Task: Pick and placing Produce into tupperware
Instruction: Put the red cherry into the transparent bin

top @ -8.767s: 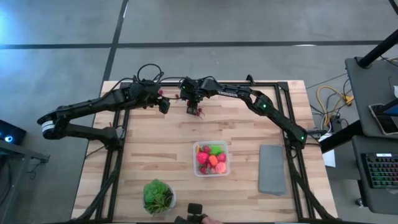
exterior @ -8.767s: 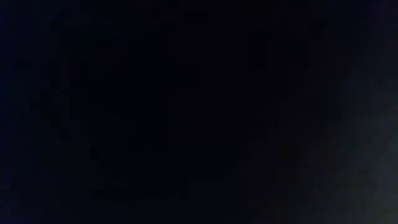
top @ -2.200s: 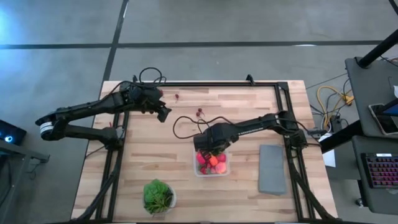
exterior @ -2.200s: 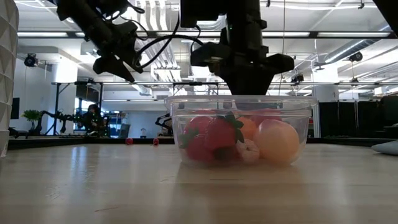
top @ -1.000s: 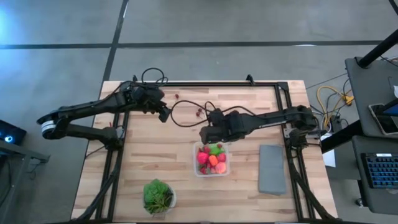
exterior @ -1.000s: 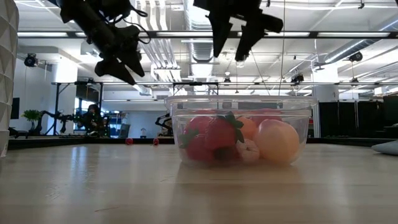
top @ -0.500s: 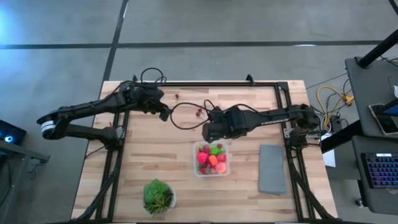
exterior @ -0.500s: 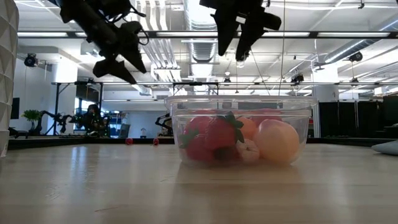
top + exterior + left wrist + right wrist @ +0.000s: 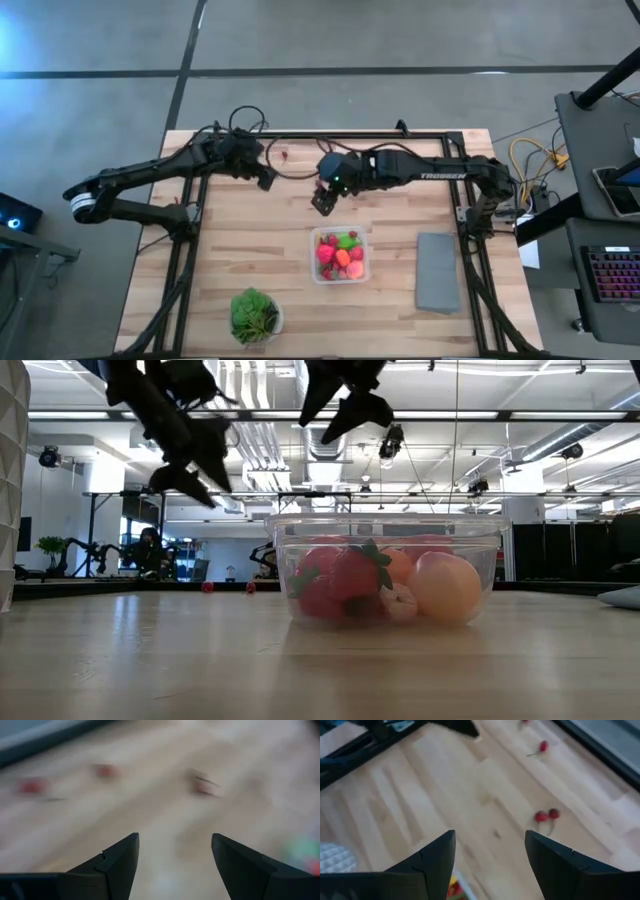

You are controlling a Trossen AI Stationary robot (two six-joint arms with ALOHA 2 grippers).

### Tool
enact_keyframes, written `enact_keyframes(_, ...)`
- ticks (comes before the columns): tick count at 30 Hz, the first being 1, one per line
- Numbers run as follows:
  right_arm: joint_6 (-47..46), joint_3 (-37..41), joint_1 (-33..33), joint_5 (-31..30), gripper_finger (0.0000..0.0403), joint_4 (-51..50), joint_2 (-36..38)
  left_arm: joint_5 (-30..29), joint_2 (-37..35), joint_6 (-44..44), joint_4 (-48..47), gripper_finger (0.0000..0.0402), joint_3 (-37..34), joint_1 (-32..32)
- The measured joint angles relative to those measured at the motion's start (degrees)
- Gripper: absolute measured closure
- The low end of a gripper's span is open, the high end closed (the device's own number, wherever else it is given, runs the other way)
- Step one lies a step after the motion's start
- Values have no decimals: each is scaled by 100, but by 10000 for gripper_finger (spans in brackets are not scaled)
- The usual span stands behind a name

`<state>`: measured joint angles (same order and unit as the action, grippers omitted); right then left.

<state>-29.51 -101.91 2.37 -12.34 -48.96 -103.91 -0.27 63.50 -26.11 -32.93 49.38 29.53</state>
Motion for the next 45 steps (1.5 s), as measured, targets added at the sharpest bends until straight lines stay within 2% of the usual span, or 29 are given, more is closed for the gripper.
enact_keyframes(3, 2, 0, 180, -200, 172, -150, 64, -717, 141, -105, -58, 166, -2, 478)
enact_keyframes(8, -18, 0, 731, -239, 172, -219, 123, -709, 444, 134, -52, 166, -2, 1331)
enact_keyframes(10, -48, 0, 1000, -77, 172, -224, 130, -748, 624, 236, -3, 166, -2, 1652)
enact_keyframes(16, -42, 0, 1713, 134, 172, -221, 132, -737, 1257, 615, 289, 166, -3, 2141)
enact_keyframes(18, -25, 0, 1907, 151, 172, -219, 132, -742, 1451, 870, 315, 166, 17, 2212)
enact_keyframes(25, 548, 0, 2421, 279, 172, -211, 132, -572, 2080, 750, 554, 166, 99, 2241)
enact_keyframes(29, 987, 0, 2707, 766, 172, -211, 132, -307, 2437, 401, 593, 166, 277, 2250)
enact_keyframes(32, 1150, 0, 2854, 837, 172, -235, 139, -312, 2624, 349, 593, 166, 417, 2256)
enact_keyframes(41, 1609, 0, 2982, 850, 172, -280, 149, -338, 2728, 98, 532, 166, 550, 2266)
enact_keyframes(45, 1704, 0, 2984, 850, 172, -280, 149, -128, 2688, -55, 487, 166, 548, 2303)
